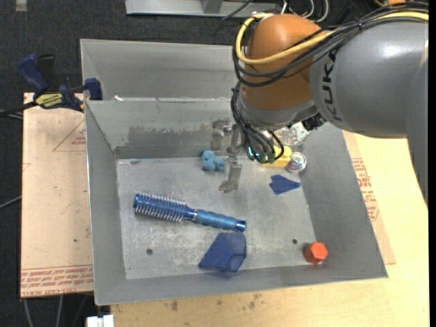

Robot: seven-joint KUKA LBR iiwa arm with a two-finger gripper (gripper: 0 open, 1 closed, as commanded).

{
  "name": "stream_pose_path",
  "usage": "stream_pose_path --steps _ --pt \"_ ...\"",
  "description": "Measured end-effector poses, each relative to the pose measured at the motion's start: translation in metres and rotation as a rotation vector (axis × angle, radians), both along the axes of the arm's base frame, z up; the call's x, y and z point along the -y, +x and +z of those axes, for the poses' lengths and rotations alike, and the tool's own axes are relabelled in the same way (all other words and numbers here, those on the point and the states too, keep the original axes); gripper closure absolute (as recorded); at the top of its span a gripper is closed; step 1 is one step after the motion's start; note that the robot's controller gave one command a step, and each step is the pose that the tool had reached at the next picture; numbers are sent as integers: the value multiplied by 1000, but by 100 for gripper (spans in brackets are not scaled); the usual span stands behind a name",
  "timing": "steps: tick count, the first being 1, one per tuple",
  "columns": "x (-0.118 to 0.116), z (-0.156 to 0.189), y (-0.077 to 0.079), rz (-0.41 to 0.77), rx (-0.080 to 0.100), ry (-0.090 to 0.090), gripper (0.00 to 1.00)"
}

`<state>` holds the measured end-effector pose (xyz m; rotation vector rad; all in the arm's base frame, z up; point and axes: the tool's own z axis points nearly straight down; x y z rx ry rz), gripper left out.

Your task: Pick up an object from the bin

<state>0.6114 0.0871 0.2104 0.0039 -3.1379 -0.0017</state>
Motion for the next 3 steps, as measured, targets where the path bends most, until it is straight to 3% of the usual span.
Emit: stream_pose_path --steps 1,2,3 --pt "-88 -145 -37 72 -3 1 0" --pt "-98 -109 -42 53 7 2 0" --pt "-87 -90 -40 -31 7 1 0"
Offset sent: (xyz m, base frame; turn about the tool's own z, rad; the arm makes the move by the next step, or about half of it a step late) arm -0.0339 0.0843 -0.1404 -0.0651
